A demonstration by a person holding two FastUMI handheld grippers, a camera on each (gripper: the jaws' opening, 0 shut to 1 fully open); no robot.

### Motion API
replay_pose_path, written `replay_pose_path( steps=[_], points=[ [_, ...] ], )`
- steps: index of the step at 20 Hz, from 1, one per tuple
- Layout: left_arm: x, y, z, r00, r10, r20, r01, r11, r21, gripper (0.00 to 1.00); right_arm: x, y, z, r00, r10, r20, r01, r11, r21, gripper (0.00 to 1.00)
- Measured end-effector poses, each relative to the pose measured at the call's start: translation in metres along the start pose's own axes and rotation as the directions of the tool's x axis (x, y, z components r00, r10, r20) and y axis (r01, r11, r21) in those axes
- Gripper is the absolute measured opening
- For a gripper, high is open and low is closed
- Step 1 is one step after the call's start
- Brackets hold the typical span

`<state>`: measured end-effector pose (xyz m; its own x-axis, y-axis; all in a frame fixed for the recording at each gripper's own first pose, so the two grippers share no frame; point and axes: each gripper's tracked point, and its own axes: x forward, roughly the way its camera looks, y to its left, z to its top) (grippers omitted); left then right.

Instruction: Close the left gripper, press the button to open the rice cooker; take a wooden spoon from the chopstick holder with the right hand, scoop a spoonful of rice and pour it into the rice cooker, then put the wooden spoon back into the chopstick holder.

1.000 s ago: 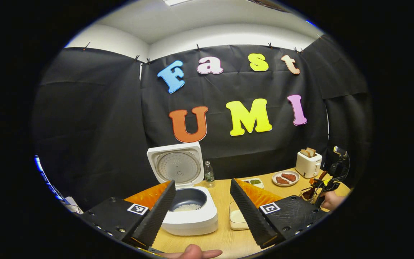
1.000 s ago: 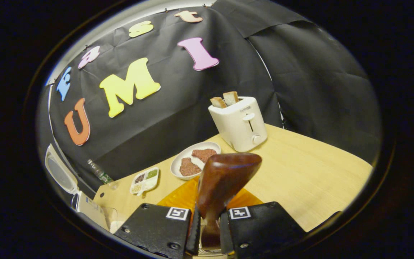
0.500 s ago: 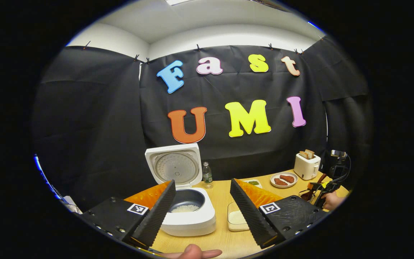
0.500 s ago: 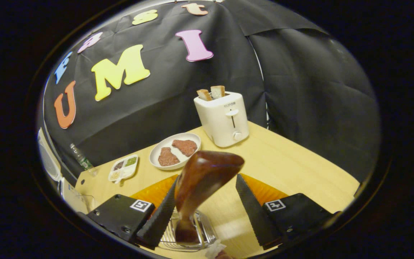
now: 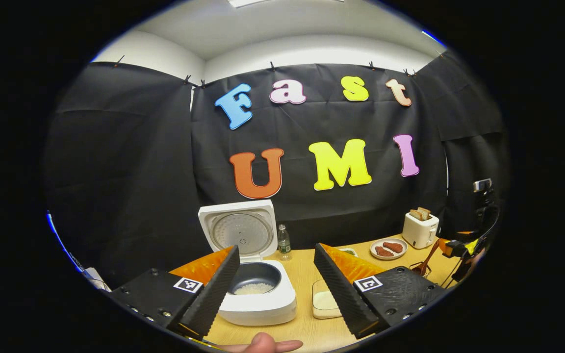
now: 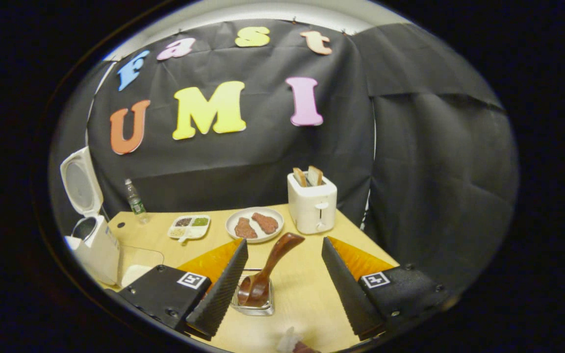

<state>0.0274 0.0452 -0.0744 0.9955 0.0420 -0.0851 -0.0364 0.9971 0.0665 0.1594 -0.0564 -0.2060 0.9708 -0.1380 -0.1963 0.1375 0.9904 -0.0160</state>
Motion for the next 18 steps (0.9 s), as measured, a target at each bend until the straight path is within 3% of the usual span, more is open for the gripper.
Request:
replay_pose_path(
  steps=[5, 8, 12, 15, 18],
  points=[
    [0.015, 0.003, 0.005, 1.000, -0.004, -0.007, 0.004, 1.000, -0.019, 0.96, -0.086, 0.043, 0.052, 0.991, 0.088, 0.101, -0.084, 0.996, -0.035, 1.00],
    [0.025, 0.013, 0.022, 1.000, 0.026, 0.006, -0.026, 0.999, -0.037, 0.97, -0.114, 0.055, 0.061, 0.986, 0.129, 0.104, -0.125, 0.991, -0.051, 1.00],
    [0.052, 0.033, 0.053, 0.997, 0.067, 0.037, -0.066, 0.997, -0.038, 0.96, -0.129, 0.064, 0.064, 0.985, 0.156, 0.067, -0.158, 0.987, 0.015, 1.00],
    [0.078, 0.047, 0.072, 0.996, 0.082, 0.025, -0.080, 0.993, -0.088, 0.96, -0.138, 0.057, 0.069, 0.988, 0.140, 0.064, -0.140, 0.990, -0.010, 1.00],
    [0.113, 0.066, 0.095, 0.992, 0.121, 0.035, -0.119, 0.991, -0.062, 0.97, -0.141, 0.060, 0.071, 0.987, 0.147, 0.058, -0.146, 0.989, -0.025, 1.00]
  ],
)
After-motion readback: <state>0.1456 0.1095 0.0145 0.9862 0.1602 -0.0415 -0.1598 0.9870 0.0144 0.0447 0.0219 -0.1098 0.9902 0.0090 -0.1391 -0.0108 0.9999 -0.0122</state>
